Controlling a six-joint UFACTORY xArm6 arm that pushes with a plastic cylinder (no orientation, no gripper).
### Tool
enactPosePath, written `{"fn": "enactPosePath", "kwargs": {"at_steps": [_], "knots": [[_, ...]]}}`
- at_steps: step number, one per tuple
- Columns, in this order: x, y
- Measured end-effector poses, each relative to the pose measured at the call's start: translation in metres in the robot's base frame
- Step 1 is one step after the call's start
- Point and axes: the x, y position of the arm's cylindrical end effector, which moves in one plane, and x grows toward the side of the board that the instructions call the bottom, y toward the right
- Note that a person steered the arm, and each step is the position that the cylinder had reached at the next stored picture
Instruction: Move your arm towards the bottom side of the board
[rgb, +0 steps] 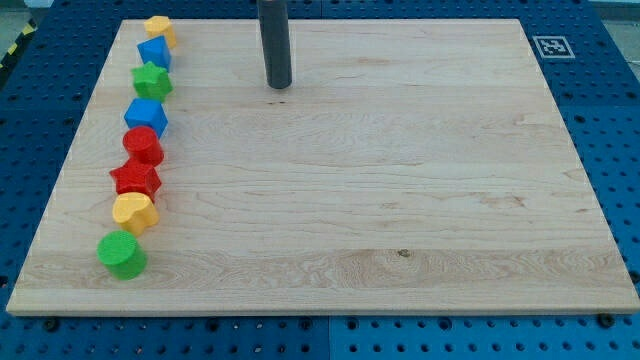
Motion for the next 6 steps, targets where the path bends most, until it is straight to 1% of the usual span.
{"fn": "enactPosePath", "kwargs": {"at_steps": [1,2,4,5,6], "knots": [[0.006,0.0],[0.05,0.0],[0.163,0.0],[0.224,-0.006],[0.274,-0.02]]}}
